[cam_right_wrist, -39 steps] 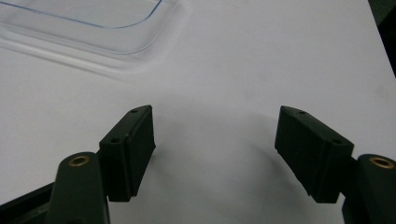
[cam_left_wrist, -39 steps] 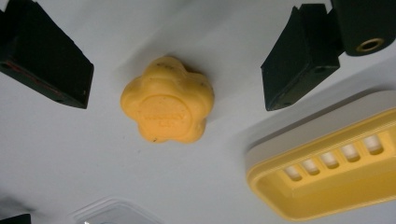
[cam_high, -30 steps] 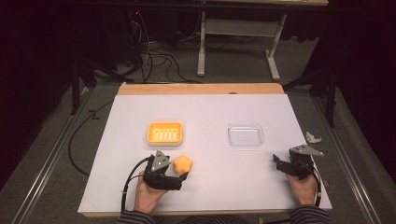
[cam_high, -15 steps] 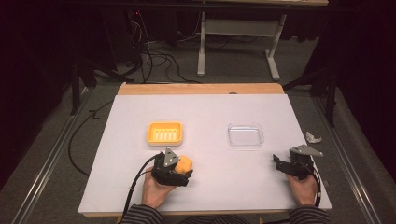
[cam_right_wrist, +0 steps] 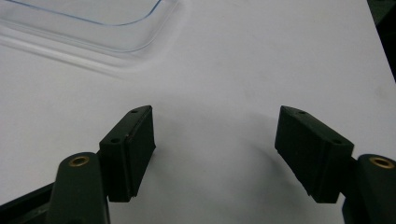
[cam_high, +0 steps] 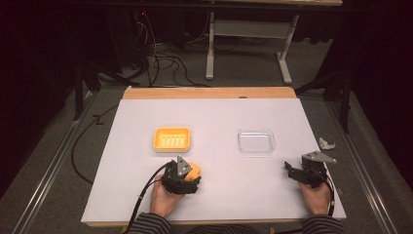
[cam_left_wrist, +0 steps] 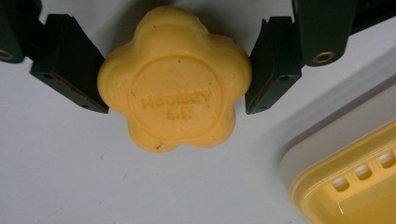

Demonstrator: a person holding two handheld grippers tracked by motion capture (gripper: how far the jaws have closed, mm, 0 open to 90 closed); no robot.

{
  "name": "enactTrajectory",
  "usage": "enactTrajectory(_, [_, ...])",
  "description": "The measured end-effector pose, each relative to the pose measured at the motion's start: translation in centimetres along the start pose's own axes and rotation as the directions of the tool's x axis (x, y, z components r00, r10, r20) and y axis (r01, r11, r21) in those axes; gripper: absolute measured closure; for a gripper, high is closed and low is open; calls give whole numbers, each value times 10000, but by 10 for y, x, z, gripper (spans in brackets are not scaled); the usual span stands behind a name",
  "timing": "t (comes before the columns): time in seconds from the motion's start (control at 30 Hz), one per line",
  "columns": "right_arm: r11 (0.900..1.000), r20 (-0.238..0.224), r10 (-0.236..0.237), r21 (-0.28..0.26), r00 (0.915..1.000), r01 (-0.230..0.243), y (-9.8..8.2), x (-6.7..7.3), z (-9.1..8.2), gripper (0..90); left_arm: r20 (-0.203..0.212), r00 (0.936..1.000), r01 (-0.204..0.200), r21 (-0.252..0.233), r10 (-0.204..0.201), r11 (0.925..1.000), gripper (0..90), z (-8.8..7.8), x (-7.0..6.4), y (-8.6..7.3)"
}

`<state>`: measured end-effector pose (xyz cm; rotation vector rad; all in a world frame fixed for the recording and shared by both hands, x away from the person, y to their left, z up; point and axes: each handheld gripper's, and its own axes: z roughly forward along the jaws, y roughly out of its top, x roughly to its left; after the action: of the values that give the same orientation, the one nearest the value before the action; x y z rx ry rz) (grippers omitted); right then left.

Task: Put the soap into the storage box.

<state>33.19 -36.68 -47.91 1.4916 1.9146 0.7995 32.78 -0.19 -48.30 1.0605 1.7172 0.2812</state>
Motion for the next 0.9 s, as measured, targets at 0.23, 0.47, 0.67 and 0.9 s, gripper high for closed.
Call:
enactTrajectory(0.23, [10000,-4,15,19,10000,-15,0,0,0,286,60,9999,-110,-123,111,9999,259,-1,0,-3])
enactTrajectory(0.47, [10000,2,3,36,10000,-3,0,1,0,285,143,9999,17,-129,-15,9999,260,-3,-1,1])
enactTrajectory(0.67, [10000,6,-13,66,10000,13,0,1,0,285,204,9998,46,-216,-41,9998,260,-9,-2,11])
enactTrajectory(0.9, [10000,1,4,78,10000,-4,0,1,0,285,169,9991,396,-279,-391,9988,260,-15,-4,24])
